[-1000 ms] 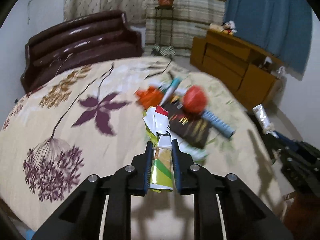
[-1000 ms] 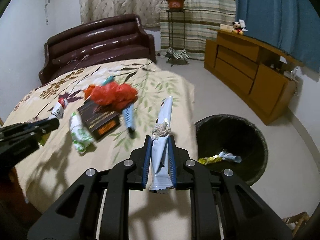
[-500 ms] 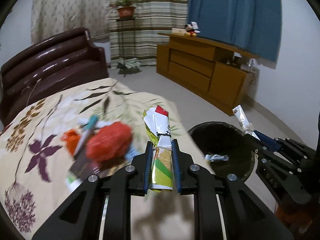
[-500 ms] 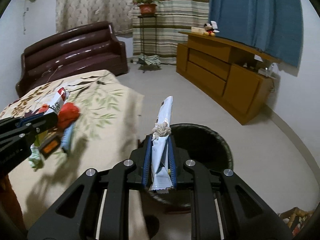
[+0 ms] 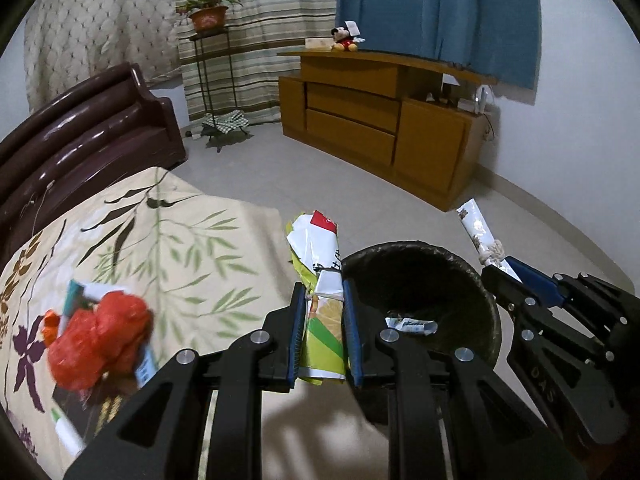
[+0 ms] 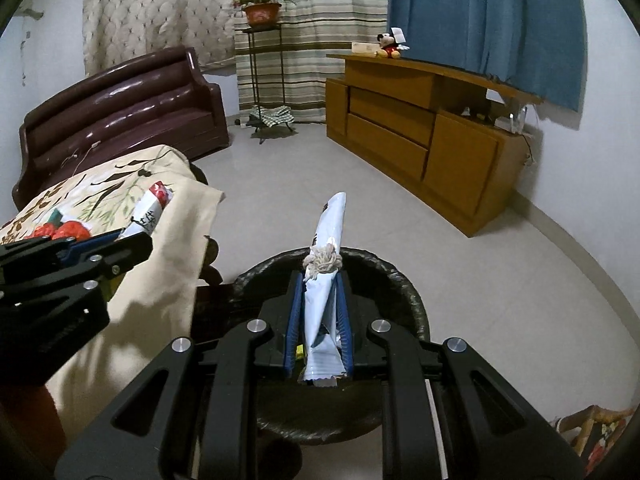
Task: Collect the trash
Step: 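Move both held wrappers over the bin and open both tools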
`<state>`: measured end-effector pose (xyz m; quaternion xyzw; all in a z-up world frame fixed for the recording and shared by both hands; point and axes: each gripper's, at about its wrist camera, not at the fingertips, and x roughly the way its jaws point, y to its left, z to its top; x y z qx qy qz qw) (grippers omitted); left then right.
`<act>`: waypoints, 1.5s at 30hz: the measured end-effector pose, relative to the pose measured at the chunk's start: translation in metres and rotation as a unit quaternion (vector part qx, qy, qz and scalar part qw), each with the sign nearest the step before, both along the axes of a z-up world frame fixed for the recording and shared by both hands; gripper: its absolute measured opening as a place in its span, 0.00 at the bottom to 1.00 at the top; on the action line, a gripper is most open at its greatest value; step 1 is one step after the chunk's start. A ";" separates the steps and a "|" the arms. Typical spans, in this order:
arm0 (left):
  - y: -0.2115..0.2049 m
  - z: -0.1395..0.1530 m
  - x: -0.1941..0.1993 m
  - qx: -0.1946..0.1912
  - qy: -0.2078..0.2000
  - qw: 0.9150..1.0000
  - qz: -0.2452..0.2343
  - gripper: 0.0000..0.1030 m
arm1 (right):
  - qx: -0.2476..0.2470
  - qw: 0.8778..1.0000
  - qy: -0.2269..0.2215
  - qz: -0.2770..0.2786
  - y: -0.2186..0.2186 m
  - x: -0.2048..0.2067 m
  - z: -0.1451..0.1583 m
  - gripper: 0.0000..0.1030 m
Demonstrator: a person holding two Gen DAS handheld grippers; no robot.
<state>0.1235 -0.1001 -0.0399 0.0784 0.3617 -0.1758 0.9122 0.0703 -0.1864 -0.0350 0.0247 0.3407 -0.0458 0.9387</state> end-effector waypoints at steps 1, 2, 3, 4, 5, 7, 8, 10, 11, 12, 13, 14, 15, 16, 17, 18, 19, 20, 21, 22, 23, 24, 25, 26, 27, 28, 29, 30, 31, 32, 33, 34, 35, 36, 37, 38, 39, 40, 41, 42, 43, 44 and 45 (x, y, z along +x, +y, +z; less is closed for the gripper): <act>-0.004 -0.001 0.000 0.002 0.000 1.000 -0.001 0.19 | 0.001 1.000 0.000 -0.001 -0.003 0.001 -0.001 0.16; -0.007 -0.001 0.002 0.004 -0.001 1.000 -0.002 0.19 | 0.001 1.000 0.000 -0.001 -0.005 0.003 -0.002 0.16; -0.010 -0.002 0.003 0.006 -0.001 1.000 -0.003 0.19 | 0.001 1.000 0.000 -0.002 -0.007 0.005 -0.004 0.16; -0.013 -0.003 0.005 0.008 0.000 1.000 -0.004 0.19 | 0.001 1.000 -0.001 -0.004 -0.010 0.006 -0.005 0.17; -0.015 -0.004 0.007 0.009 0.001 1.000 -0.003 0.19 | 0.001 1.000 -0.001 -0.005 -0.012 0.007 -0.005 0.17; -0.020 -0.006 0.010 0.011 0.003 1.000 -0.003 0.19 | 0.004 1.000 0.000 -0.007 -0.014 0.009 -0.007 0.17; -0.023 -0.007 0.011 0.011 0.003 1.000 -0.003 0.19 | 0.004 1.000 0.000 -0.009 -0.016 0.010 -0.009 0.17; -0.026 -0.008 0.014 0.014 0.004 1.000 -0.003 0.19 | 0.005 1.000 0.001 -0.010 -0.020 0.013 -0.010 0.17; -0.028 -0.008 0.015 0.014 0.006 1.000 -0.003 0.19 | 0.006 1.000 0.001 -0.011 -0.021 0.013 -0.011 0.17; -0.030 -0.008 0.017 0.015 0.007 1.000 -0.002 0.19 | 0.006 1.000 0.001 -0.012 -0.022 0.014 -0.012 0.17; -0.032 -0.008 0.018 0.016 0.008 1.000 -0.002 0.20 | 0.007 1.000 0.001 -0.014 -0.023 0.014 -0.013 0.17; -0.032 -0.009 0.018 0.018 0.008 1.000 -0.002 0.20 | 0.008 1.000 0.000 -0.016 -0.025 0.014 -0.013 0.17; -0.032 -0.009 0.018 0.018 0.008 1.000 -0.001 0.20 | 0.009 1.000 -0.001 -0.018 -0.026 0.015 -0.013 0.17; -0.033 -0.008 0.019 0.019 0.008 1.000 0.002 0.21 | 0.010 1.000 -0.002 -0.021 -0.027 0.015 -0.013 0.17; -0.034 -0.008 0.020 0.019 0.007 1.000 0.003 0.22 | 0.012 1.000 -0.003 -0.023 -0.029 0.016 -0.013 0.17; -0.034 -0.008 0.020 0.019 0.008 1.000 0.003 0.23 | 0.013 1.000 -0.004 -0.024 -0.030 0.016 -0.012 0.17; -0.034 -0.008 0.020 0.019 0.008 1.000 0.002 0.26 | 0.014 1.000 -0.004 -0.024 -0.029 0.016 -0.013 0.17; -0.033 -0.008 0.020 0.020 0.009 1.000 0.002 0.31 | 0.013 1.000 -0.005 -0.025 -0.029 0.015 -0.012 0.17; -0.033 -0.008 0.019 0.019 0.008 1.000 0.003 0.33 | 0.012 1.000 -0.005 -0.025 -0.030 0.016 -0.012 0.17; -0.033 -0.008 0.019 0.018 0.008 1.000 0.004 0.37 | 0.012 1.000 -0.006 -0.025 -0.030 0.016 -0.012 0.18; -0.033 -0.008 0.019 0.016 0.007 1.000 0.005 0.40 | 0.012 1.000 -0.006 -0.026 -0.030 0.015 -0.011 0.18; -0.033 -0.007 0.019 0.015 0.006 1.000 0.007 0.42 | 0.012 1.000 -0.006 -0.026 -0.030 0.015 -0.011 0.18; -0.032 -0.007 0.019 0.014 0.006 1.000 0.009 0.44 | 0.012 1.000 -0.007 -0.027 -0.030 0.015 -0.010 0.18; -0.032 -0.007 0.020 0.013 0.006 1.000 0.010 0.48 | 0.012 1.000 -0.008 -0.028 -0.030 0.014 -0.010 0.18; -0.031 -0.007 0.020 0.010 0.006 1.000 0.011 0.49 | 0.011 0.999 -0.008 -0.028 -0.029 0.013 -0.009 0.19; -0.030 -0.007 0.020 0.009 0.006 1.000 0.012 0.52 | 0.012 0.999 -0.009 -0.029 -0.030 0.012 -0.008 0.22; -0.030 -0.006 0.020 0.006 0.005 1.000 0.013 0.54 | 0.012 0.999 -0.010 -0.031 -0.030 0.011 -0.007 0.25; -0.029 -0.006 0.021 0.005 0.005 1.000 0.014 0.54 | 0.013 0.999 -0.011 -0.032 -0.030 0.011 -0.006 0.27; -0.028 -0.005 0.021 0.004 0.005 1.000 0.015 0.55 | 0.013 0.999 -0.012 -0.033 -0.030 0.010 -0.005 0.27; -0.027 -0.005 0.020 0.002 0.004 1.000 0.015 0.55 | 0.014 0.999 -0.011 -0.034 -0.030 0.009 -0.004 0.27; -0.025 -0.004 0.020 0.001 0.004 1.000 0.016 0.55 | 0.014 0.999 -0.012 -0.034 -0.031 0.010 -0.003 0.28; -0.024 -0.003 0.019 0.000 0.004 1.000 0.016 0.55 | 0.015 0.999 -0.011 -0.035 -0.031 0.010 -0.003 0.29; -0.023 -0.001 0.018 0.000 0.003 1.000 0.016 0.56 | 0.015 0.999 -0.011 -0.036 -0.031 0.009 -0.003 0.30; -0.021 0.000 0.017 -0.001 0.002 1.000 0.016 0.56 | 0.017 0.999 -0.010 -0.037 -0.031 0.008 -0.002 0.31; -0.019 0.002 0.016 0.000 0.000 1.000 0.016 0.56 | 0.018 0.999 -0.010 -0.037 -0.030 0.008 -0.002 0.33; -0.017 0.003 0.015 0.000 -0.001 1.000 0.016 0.56 | 0.019 0.999 -0.009 -0.037 -0.029 0.007 -0.002 0.33; -0.014 0.005 0.012 0.000 -0.003 1.000 0.017 0.56 | 0.020 0.999 -0.008 -0.037 -0.028 0.006 -0.001 0.33; -0.012 0.007 0.011 0.000 -0.004 1.000 0.018 0.56 | 0.021 0.999 -0.007 -0.036 -0.026 0.006 -0.001 0.34; -0.010 0.008 0.009 0.001 -0.004 1.000 0.019 0.56 | 0.024 0.999 -0.005 -0.035 -0.024 0.005 -0.001 0.34; -0.005 0.010 0.006 0.000 -0.004 1.000 0.022 0.56 | 0.025 0.999 -0.004 -0.034 -0.021 0.004 0.000 0.34; -0.001 0.013 0.005 -0.001 -0.003 1.000 0.025 0.56 | 0.027 0.999 -0.003 -0.032 -0.018 0.003 0.001 0.35; 0.004 0.014 0.003 -0.001 -0.004 1.000 0.028 0.58 | 0.029 0.999 -0.002 -0.029 -0.014 0.003 0.001 0.35; 0.009 0.016 0.002 -0.001 -0.004 0.999 0.033 0.59 | 0.029 0.999 -0.002 -0.026 -0.010 0.003 0.002 0.35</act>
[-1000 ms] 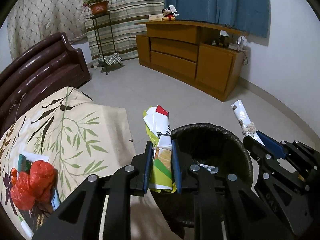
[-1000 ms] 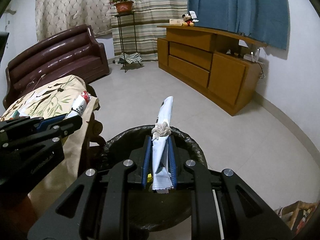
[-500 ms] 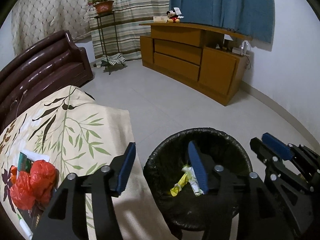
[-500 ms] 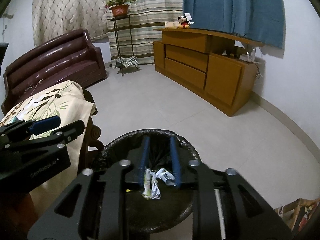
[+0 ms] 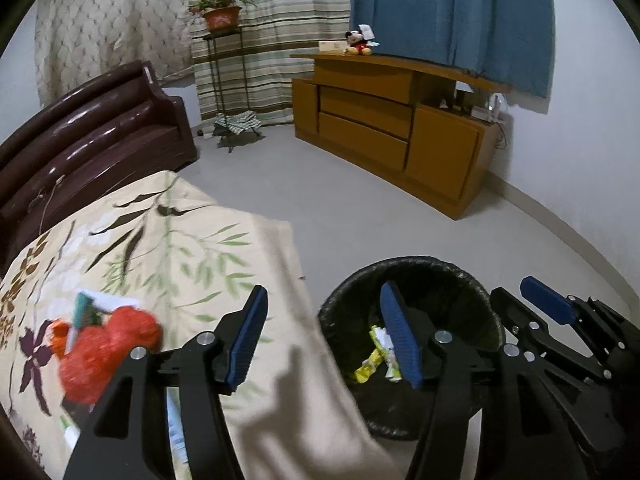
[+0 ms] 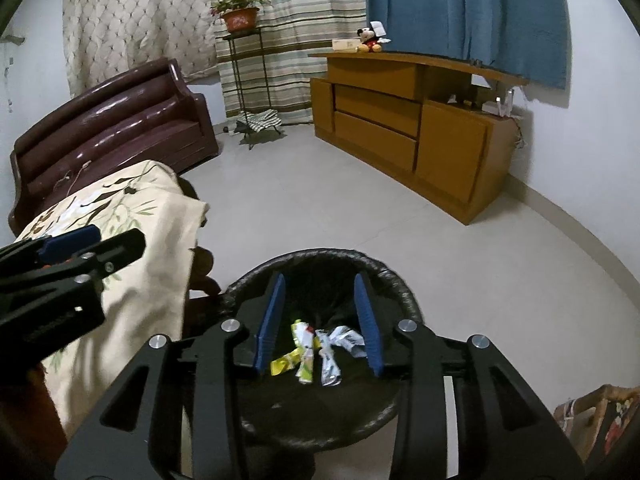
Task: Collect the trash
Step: 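Move both held wrappers over the bin and open both tools, then return both tools to bed and grasp blue-white tube with right tool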
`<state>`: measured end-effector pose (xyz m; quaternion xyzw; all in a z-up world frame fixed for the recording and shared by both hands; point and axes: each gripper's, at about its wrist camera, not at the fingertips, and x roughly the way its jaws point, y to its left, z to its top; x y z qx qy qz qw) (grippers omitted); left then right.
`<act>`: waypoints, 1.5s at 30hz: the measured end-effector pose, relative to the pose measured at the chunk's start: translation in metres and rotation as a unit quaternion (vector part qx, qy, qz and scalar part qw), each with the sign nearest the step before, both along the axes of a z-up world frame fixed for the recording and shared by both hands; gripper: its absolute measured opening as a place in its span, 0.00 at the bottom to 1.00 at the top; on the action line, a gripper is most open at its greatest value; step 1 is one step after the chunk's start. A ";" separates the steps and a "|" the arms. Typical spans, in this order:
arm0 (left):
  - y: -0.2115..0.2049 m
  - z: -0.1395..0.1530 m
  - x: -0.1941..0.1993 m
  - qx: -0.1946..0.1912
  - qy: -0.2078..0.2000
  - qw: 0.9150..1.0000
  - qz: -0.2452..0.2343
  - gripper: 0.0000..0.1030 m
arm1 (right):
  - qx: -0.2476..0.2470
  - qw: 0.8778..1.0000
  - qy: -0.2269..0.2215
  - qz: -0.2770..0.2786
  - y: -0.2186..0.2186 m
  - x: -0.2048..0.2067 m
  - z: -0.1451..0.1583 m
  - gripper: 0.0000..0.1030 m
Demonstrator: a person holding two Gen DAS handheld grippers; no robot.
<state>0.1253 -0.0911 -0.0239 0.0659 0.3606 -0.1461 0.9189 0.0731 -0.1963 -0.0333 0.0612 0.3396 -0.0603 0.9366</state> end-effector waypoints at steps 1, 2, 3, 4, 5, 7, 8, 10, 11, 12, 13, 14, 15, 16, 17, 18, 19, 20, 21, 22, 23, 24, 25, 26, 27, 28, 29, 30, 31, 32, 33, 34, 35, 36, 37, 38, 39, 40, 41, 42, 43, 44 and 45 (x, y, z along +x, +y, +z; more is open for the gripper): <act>0.008 0.002 -0.002 -0.001 0.000 1.000 0.006 0.60 | 0.002 1.000 0.000 0.003 0.005 0.000 0.001 0.36; 0.015 0.004 -0.004 -0.001 0.000 1.000 0.012 0.60 | 0.005 1.000 0.000 0.009 0.010 0.000 0.002 0.36; 0.023 0.006 -0.006 -0.001 -0.001 1.000 0.018 0.60 | 0.007 1.000 0.001 0.015 0.015 0.000 0.003 0.36; 0.029 0.008 -0.007 0.000 -0.002 1.000 0.024 0.60 | 0.008 1.000 0.000 0.020 0.019 0.000 0.004 0.36; 0.037 0.011 -0.009 0.000 -0.002 0.999 0.032 0.60 | 0.009 1.000 -0.001 0.026 0.025 0.000 0.005 0.36; 0.052 0.015 -0.012 -0.001 -0.001 0.999 0.047 0.60 | 0.011 0.999 -0.002 0.039 0.035 0.000 0.008 0.36; 0.060 0.017 -0.015 -0.002 -0.002 0.998 0.055 0.60 | 0.012 0.999 -0.003 0.047 0.042 -0.001 0.009 0.36; 0.077 0.018 -0.020 -0.003 -0.001 0.997 0.073 0.60 | 0.012 0.998 -0.005 0.059 0.053 -0.002 0.011 0.36; 0.085 0.018 -0.023 -0.002 0.001 0.997 0.083 0.60 | 0.013 0.998 -0.005 0.066 0.060 -0.003 0.012 0.36; 0.092 0.018 -0.025 -0.002 0.002 0.996 0.089 0.60 | 0.014 0.997 -0.005 0.070 0.065 -0.003 0.012 0.36; 0.099 0.017 -0.027 -0.001 0.005 0.995 0.098 0.60 | 0.016 0.997 -0.004 0.076 0.070 -0.004 0.012 0.36; 0.105 0.016 -0.030 0.000 0.006 0.994 0.105 0.60 | 0.017 0.997 -0.003 0.082 0.075 -0.005 0.012 0.36; 0.111 0.015 -0.033 0.001 0.008 0.994 0.111 0.60 | 0.018 0.996 -0.001 0.087 0.081 -0.006 0.012 0.36; 0.117 0.013 -0.036 0.003 0.010 0.993 0.120 0.60 | 0.019 0.996 0.000 0.091 0.085 -0.006 0.013 0.36; 0.122 0.010 -0.039 0.003 0.013 0.992 0.126 0.60 | 0.019 0.995 0.002 0.096 0.089 -0.008 0.013 0.36; 0.127 0.008 -0.041 0.003 0.016 0.991 0.130 0.60 | 0.018 0.995 0.004 0.103 0.095 -0.010 0.012 0.36; 0.132 0.006 -0.043 0.002 0.020 0.991 0.135 0.60 | 0.017 0.994 0.004 0.106 0.099 -0.012 0.012 0.36; 0.137 0.003 -0.046 0.002 0.023 0.990 0.138 0.60 | 0.015 0.994 0.006 0.110 0.103 -0.015 0.013 0.36; 0.139 0.002 -0.049 0.003 0.025 0.990 0.141 0.60 | 0.013 0.993 0.007 0.115 0.108 -0.018 0.012 0.36; 0.142 -0.001 -0.052 0.003 0.027 0.989 0.144 0.60 | 0.012 0.993 0.008 0.118 0.111 -0.021 0.012 0.36; 0.144 -0.003 -0.055 0.004 0.030 0.989 0.146 0.60 | 0.011 0.993 0.008 0.121 0.114 -0.024 0.012 0.36; 0.145 -0.006 -0.057 0.004 0.034 0.988 0.148 0.60 | 0.009 0.992 0.008 0.123 0.117 -0.027 0.012 0.36; 0.146 -0.008 -0.060 0.004 0.037 0.988 0.150 0.60 | 0.008 0.992 0.009 0.125 0.119 -0.030 0.012 0.36; 0.146 -0.011 -0.063 0.005 0.039 0.988 0.150 0.60 | 0.007 0.992 0.009 0.127 0.121 -0.033 0.012 0.36; 0.147 -0.013 -0.065 0.007 0.041 0.988 0.150 0.60 | 0.007 0.992 0.010 0.128 0.123 -0.035 0.012 0.36; 0.147 -0.016 -0.069 0.009 0.044 0.988 0.149 0.60 | 0.007 0.992 0.011 0.129 0.124 -0.038 0.012 0.36; 0.148 -0.019 -0.071 0.012 0.045 0.988 0.150 0.61 | 0.006 0.991 0.011 0.131 0.126 -0.041 0.012 0.36; 0.148 -0.021 -0.075 0.019 0.042 0.987 0.151 0.62 | 0.005 0.991 0.011 0.132 0.127 -0.042 0.013 0.36; 0.148 -0.023 -0.076 0.022 0.042 0.988 0.149 0.62 | 0.004 0.991 0.011 0.134 0.128 -0.044 0.013 0.36; 0.149 -0.026 -0.078 0.026 0.044 0.987 0.149 0.62 | 0.003 0.991 0.011 0.135 0.130 -0.046 0.013 0.36; 0.151 -0.028 -0.080 0.027 0.048 0.987 0.152 0.62 | 0.002 0.991 0.011 0.137 0.131 -0.048 0.014 0.36; 0.154 -0.030 -0.083 0.023 0.052 0.987 0.153 0.62 | 0.001 0.990 0.011 0.138 0.133 -0.049 0.013 0.36; 0.157 -0.032 -0.085 0.024 0.055 0.986 0.154 0.62 | 0.001 0.990 0.011 0.140 0.134 -0.050 0.014 0.36; 0.159 -0.033 -0.087 0.027 0.056 0.986 0.156 0.62 | 0.000 0.990 0.011 0.141 0.136 -0.051 0.014 0.36; 0.162 -0.035 -0.088 0.029 0.058 0.985 0.158 0.62 | 0.000 0.990 0.011 0.142 0.137 -0.052 0.014 0.36; 0.166 -0.036 -0.089 0.029 0.059 0.985 0.160 0.62 | 0.000 0.990 0.010 0.143 0.138 -0.052 0.015 0.36; 0.170 -0.037 -0.090 0.029 0.061 0.984 0.163 0.62 | 0.000 0.989 0.009 0.145 0.139 -0.052 0.015 0.37; 0.174 -0.037 -0.091 0.028 0.063 0.983 0.168 0.62 | 0.000 0.989 0.009 0.146 0.140 -0.053 0.015 0.37; 0.177 -0.037 -0.092 0.027 0.064 0.983 0.171 0.62 | 0.000 0.989 0.009 0.147 0.142 -0.053 0.015 0.37; 0.181 -0.037 -0.092 0.026 0.064 0.982 0.174 0.62 | 0.000 0.989 0.009 0.148 0.142 -0.053 0.015 0.37; 0.185 -0.037 -0.092 0.025 0.065 0.981 0.179 0.62 | 0.000 0.989 0.010 0.149 0.143 -0.053 0.015 0.37; 0.187 -0.037 -0.092 0.023 0.066 0.981 0.181 0.62 | 0.000 0.989 0.011 0.151 0.144 -0.053 0.014 0.37; 0.189 -0.037 -0.091 0.019 0.068 0.981 0.181 0.62 | 0.001 0.988 0.012 0.151 0.144 -0.053 0.013 0.37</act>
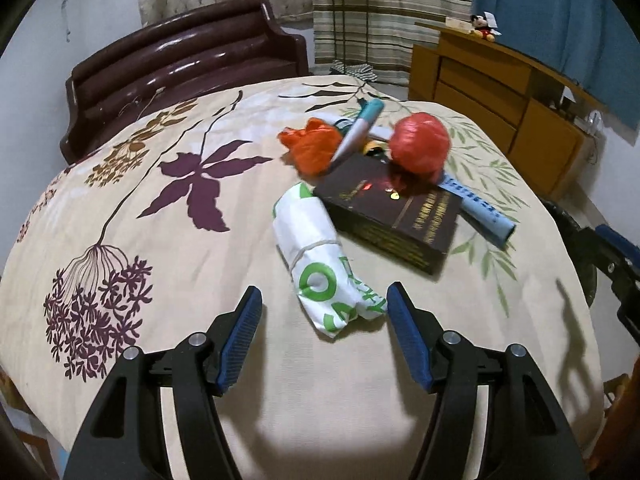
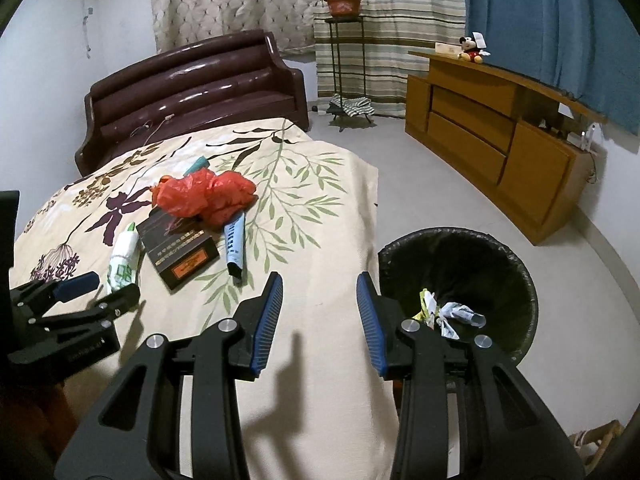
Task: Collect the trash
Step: 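Return both tools to bed and grasp blue-white tube with right tool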
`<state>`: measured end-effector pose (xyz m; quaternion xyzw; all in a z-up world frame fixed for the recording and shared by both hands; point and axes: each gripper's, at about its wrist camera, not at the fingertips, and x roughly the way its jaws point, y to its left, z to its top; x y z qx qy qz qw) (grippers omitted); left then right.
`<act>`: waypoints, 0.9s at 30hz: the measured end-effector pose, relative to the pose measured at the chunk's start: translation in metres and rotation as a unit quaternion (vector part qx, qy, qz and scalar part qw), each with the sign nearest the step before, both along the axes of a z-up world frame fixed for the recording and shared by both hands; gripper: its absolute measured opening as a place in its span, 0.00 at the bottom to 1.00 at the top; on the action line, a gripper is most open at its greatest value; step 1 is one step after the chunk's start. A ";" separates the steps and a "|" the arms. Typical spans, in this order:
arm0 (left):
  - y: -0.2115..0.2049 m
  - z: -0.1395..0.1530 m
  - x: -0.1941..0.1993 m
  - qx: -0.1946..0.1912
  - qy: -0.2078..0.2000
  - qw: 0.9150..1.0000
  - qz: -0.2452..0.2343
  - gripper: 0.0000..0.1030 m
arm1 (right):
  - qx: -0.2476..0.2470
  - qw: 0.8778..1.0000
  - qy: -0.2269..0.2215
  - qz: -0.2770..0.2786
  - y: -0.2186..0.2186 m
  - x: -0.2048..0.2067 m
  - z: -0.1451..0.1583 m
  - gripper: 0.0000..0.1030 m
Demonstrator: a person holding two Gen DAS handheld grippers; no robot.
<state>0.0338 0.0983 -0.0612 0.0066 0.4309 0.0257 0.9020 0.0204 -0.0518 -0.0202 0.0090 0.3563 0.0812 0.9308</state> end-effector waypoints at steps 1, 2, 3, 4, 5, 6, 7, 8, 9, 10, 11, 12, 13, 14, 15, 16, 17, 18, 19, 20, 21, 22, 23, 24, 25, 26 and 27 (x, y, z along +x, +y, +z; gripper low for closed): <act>0.002 0.000 0.001 -0.005 0.000 1.000 0.000 0.62 | 0.000 1.000 0.001 0.001 0.001 0.000 -0.001 0.37; 0.003 0.001 0.001 -0.007 0.000 1.000 -0.001 0.62 | 0.000 1.000 0.002 0.002 0.002 0.001 -0.001 0.37; 0.003 0.001 0.002 -0.007 0.000 1.000 -0.001 0.62 | -0.001 1.000 0.002 0.003 0.003 0.001 -0.002 0.37; 0.004 0.002 0.003 -0.011 0.000 1.000 -0.002 0.62 | -0.001 1.000 0.003 0.004 0.004 0.001 -0.002 0.37; 0.005 0.002 0.004 -0.013 0.001 1.000 -0.003 0.62 | -0.001 1.000 0.003 0.005 0.006 0.001 -0.003 0.37; 0.005 0.002 0.005 -0.017 0.001 1.000 -0.004 0.61 | -0.001 1.000 0.004 0.007 0.007 0.002 -0.003 0.37; 0.006 0.003 0.006 -0.020 0.000 1.000 -0.005 0.57 | -0.001 1.000 0.004 0.008 0.008 0.003 -0.003 0.37; 0.007 0.002 0.007 -0.021 0.001 1.000 -0.008 0.52 | 0.000 1.000 0.004 0.009 0.010 0.003 -0.003 0.37; 0.007 0.002 0.008 -0.022 0.003 1.000 -0.010 0.50 | 0.000 1.000 0.004 0.012 0.012 0.004 -0.002 0.37; 0.008 0.001 0.010 -0.024 0.005 1.000 -0.014 0.44 | 0.000 1.000 0.004 0.014 0.013 0.005 -0.002 0.37; 0.008 0.000 0.011 -0.025 0.007 1.000 -0.016 0.44 | 0.000 1.000 0.003 0.016 0.015 0.007 -0.002 0.37; 0.010 0.000 0.012 -0.027 0.005 0.999 -0.018 0.44 | 0.000 1.000 0.003 0.018 0.018 0.008 -0.001 0.37; 0.011 0.000 0.012 -0.028 0.004 0.999 -0.021 0.43 | 0.000 1.000 0.003 0.021 0.020 0.010 -0.001 0.37; 0.012 0.000 0.012 -0.029 0.004 0.999 -0.023 0.43 | 0.000 1.000 0.003 0.023 0.022 0.011 -0.001 0.37; 0.013 0.000 0.013 -0.029 0.003 0.999 -0.025 0.42 | 0.000 1.000 0.003 0.026 0.025 0.013 0.000 0.37; 0.014 0.000 0.013 -0.030 0.001 0.999 -0.027 0.42 | 0.000 1.000 0.003 0.029 0.028 0.015 0.000 0.37; 0.016 0.001 0.013 -0.031 0.000 0.999 -0.027 0.42 | -0.001 0.999 0.003 0.033 0.031 0.017 0.001 0.37; 0.018 0.001 0.013 -0.031 0.000 0.999 -0.027 0.42 | -0.001 0.999 0.003 0.036 0.033 0.019 0.001 0.37; 0.020 0.001 0.014 -0.032 0.000 0.999 -0.027 0.42 | -0.002 0.999 0.004 0.039 0.036 0.021 0.001 0.37; 0.022 0.002 0.014 -0.031 -0.002 0.999 -0.026 0.42 | -0.003 0.999 0.005 0.042 0.040 0.023 0.000 0.37; 0.023 0.003 0.014 -0.029 -0.004 0.999 -0.026 0.42 | -0.003 0.999 0.006 0.045 0.042 0.024 0.000 0.37; 0.026 0.005 0.014 -0.026 -0.008 0.999 -0.024 0.42 | -0.004 0.999 0.007 0.048 0.046 0.027 -0.001 0.37; 0.028 0.006 0.014 -0.025 -0.010 0.999 -0.023 0.42 | -0.006 0.999 0.008 0.050 0.048 0.029 -0.001 0.37; 0.030 0.007 0.015 -0.024 -0.012 0.999 -0.022 0.42 | -0.008 0.998 0.011 0.054 0.052 0.031 -0.002 0.37; 0.034 0.008 0.015 -0.025 -0.013 0.999 -0.020 0.42 | -0.011 0.998 0.013 0.057 0.055 0.033 -0.004 0.37; 0.036 0.008 0.016 -0.026 -0.014 0.999 -0.018 0.42 | -0.014 0.998 0.015 0.059 0.058 0.035 -0.005 0.37; 0.039 0.008 0.016 -0.026 -0.014 0.999 -0.016 0.42 | -0.017 0.998 0.017 0.061 0.060 0.037 -0.006 0.37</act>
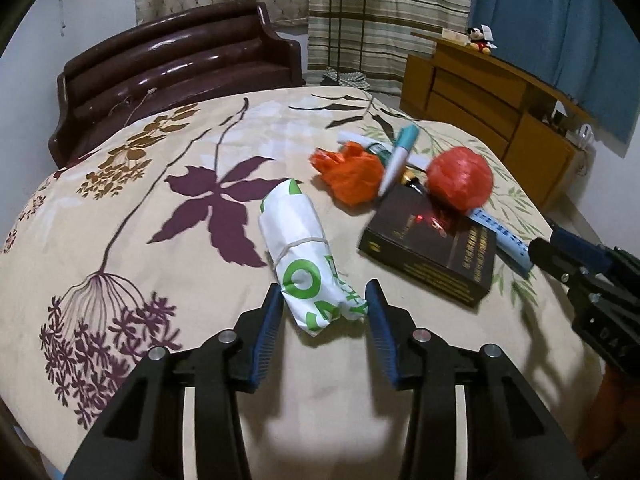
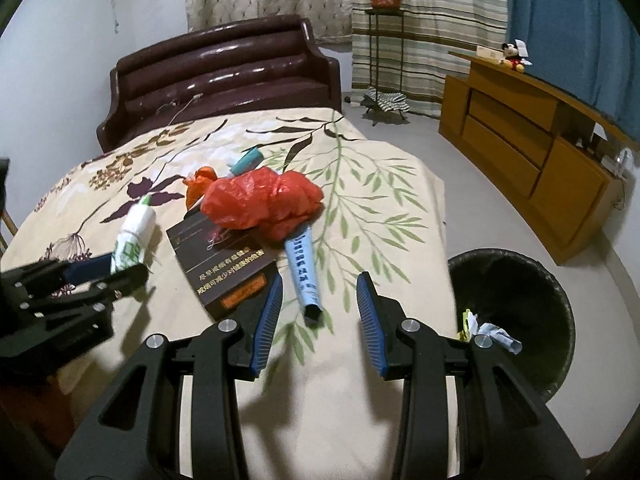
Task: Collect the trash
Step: 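Return both tools to bed and grasp blue-white tube with right tool, then carry blue-white tube and green-printed packet over the bin and open both tools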
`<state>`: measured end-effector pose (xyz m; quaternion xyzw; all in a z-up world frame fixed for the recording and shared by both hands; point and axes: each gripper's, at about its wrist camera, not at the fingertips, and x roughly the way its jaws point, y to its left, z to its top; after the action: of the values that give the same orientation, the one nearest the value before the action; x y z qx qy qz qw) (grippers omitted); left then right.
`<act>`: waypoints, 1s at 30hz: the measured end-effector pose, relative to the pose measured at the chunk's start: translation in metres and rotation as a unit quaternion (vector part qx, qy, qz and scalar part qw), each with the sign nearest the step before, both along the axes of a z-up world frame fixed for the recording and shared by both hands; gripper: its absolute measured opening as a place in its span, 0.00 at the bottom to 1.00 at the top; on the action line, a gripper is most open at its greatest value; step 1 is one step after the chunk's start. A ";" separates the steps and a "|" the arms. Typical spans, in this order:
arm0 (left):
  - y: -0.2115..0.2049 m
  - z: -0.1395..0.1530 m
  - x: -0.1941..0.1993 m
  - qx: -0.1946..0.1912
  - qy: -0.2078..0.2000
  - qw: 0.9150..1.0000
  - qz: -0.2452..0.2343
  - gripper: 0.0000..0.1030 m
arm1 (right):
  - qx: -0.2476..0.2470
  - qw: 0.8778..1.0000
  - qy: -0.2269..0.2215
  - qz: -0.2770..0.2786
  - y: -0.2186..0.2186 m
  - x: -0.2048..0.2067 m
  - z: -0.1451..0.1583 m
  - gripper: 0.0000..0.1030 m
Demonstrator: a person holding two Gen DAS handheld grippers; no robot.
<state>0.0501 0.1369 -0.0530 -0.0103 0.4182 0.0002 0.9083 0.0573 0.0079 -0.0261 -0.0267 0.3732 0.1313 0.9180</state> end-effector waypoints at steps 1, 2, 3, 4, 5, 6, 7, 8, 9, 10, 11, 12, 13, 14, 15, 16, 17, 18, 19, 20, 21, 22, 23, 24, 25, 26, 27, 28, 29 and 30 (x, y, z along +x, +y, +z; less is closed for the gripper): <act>0.003 0.000 0.001 -0.001 0.000 1.000 0.002 0.42 | -0.003 1.000 0.003 0.002 0.002 0.002 -0.001 0.37; 0.005 0.000 0.002 -0.002 0.001 1.000 0.005 0.42 | -0.005 1.000 0.006 0.003 0.004 0.004 -0.003 0.37; 0.007 0.000 0.003 -0.002 0.002 1.000 0.006 0.42 | -0.008 1.000 0.008 0.004 0.006 0.005 -0.004 0.37; 0.010 0.000 0.004 -0.004 0.002 1.000 0.009 0.42 | -0.011 1.000 0.010 0.005 0.008 0.008 -0.005 0.36; 0.012 0.000 0.005 -0.005 0.002 1.000 0.010 0.42 | -0.013 1.000 0.011 0.005 0.009 0.009 -0.006 0.36; 0.014 0.000 0.006 -0.006 0.002 1.000 0.012 0.42 | -0.017 1.000 0.014 0.006 0.011 0.011 -0.007 0.35; 0.017 0.001 0.006 -0.007 0.001 1.000 0.015 0.42 | -0.018 1.000 0.016 0.006 0.012 0.013 -0.008 0.34; 0.020 0.001 0.007 -0.008 0.000 1.000 0.017 0.42 | -0.020 1.000 0.017 0.007 0.013 0.014 -0.008 0.33; 0.021 0.001 0.008 -0.008 0.001 1.000 0.019 0.42 | -0.024 1.000 0.019 0.007 0.014 0.016 -0.009 0.30; 0.024 0.002 0.009 -0.009 0.001 1.000 0.022 0.42 | -0.027 0.999 0.021 0.007 0.015 0.018 -0.010 0.26; 0.025 0.002 0.010 -0.010 0.001 1.000 0.023 0.42 | -0.030 0.999 0.025 0.008 0.016 0.020 -0.011 0.24; 0.027 0.002 0.011 -0.010 0.001 1.000 0.025 0.42 | -0.032 0.999 0.028 0.009 0.017 0.021 -0.013 0.22; 0.028 0.002 0.011 -0.011 0.001 1.000 0.025 0.42 | -0.034 0.999 0.032 0.010 0.018 0.023 -0.014 0.21; 0.028 0.002 0.012 -0.012 0.000 1.000 0.025 0.42 | -0.036 0.999 0.034 0.011 0.019 0.024 -0.015 0.20; 0.029 0.002 0.013 -0.013 0.000 1.000 0.025 0.42 | -0.038 0.999 0.037 0.013 0.020 0.025 -0.016 0.14; 0.029 0.002 0.013 -0.015 0.000 1.000 0.025 0.42 | -0.038 0.998 0.041 0.016 0.021 0.026 -0.017 0.13; 0.029 0.002 0.013 -0.015 0.000 1.000 0.024 0.42 | -0.039 0.998 0.041 0.016 0.021 0.026 -0.018 0.13; 0.029 0.002 0.013 -0.015 -0.001 1.000 0.024 0.42 | -0.039 0.998 0.041 0.016 0.021 0.025 -0.017 0.11; 0.029 0.002 0.012 -0.015 -0.001 1.000 0.023 0.42 | -0.039 0.998 0.039 0.017 0.021 0.024 -0.017 0.10; 0.029 0.002 0.012 -0.015 -0.002 1.000 0.023 0.42 | -0.040 0.998 0.038 0.017 0.021 0.023 -0.017 0.09; 0.029 0.003 0.011 -0.016 -0.002 1.000 0.023 0.42 | -0.040 0.998 0.037 0.018 0.021 0.022 -0.017 0.09; 0.028 0.003 0.010 -0.016 -0.003 1.000 0.023 0.42 | -0.040 0.998 0.035 0.019 0.021 0.020 -0.016 0.09; 0.028 0.003 0.010 -0.016 -0.003 1.000 0.023 0.42 | -0.039 0.998 0.035 0.019 0.021 0.018 -0.016 0.09; 0.027 0.003 0.009 -0.016 -0.003 1.000 0.022 0.42 | -0.038 0.999 0.034 0.019 0.021 0.016 -0.016 0.09; 0.027 0.004 0.008 -0.016 -0.004 1.000 0.022 0.42 | -0.038 0.999 0.034 0.018 0.020 0.014 -0.015 0.08; 0.026 0.004 0.007 -0.016 -0.005 1.000 0.021 0.42 | -0.036 0.999 0.033 0.018 0.020 0.013 -0.015 0.08; 0.025 0.005 0.006 -0.017 -0.006 1.000 0.020 0.42 | -0.034 0.999 0.032 0.017 0.019 0.011 -0.014 0.08; 0.023 0.007 0.004 -0.017 -0.007 1.000 0.019 0.42 | -0.033 0.999 0.030 0.015 0.017 0.009 -0.013 0.08; 0.021 0.008 0.003 -0.017 -0.008 1.000 0.017 0.42 | -0.032 0.999 0.027 0.012 0.015 0.007 -0.012 0.08; 0.021 0.008 0.003 -0.018 -0.009 1.000 0.016 0.42 | -0.032 0.999 0.026 0.011 0.014 0.005 -0.010 0.08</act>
<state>0.0529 0.1579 -0.0446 -0.0329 0.4094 0.0069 0.9117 0.0628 0.0217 -0.0366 -0.0564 0.4006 0.1299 0.9053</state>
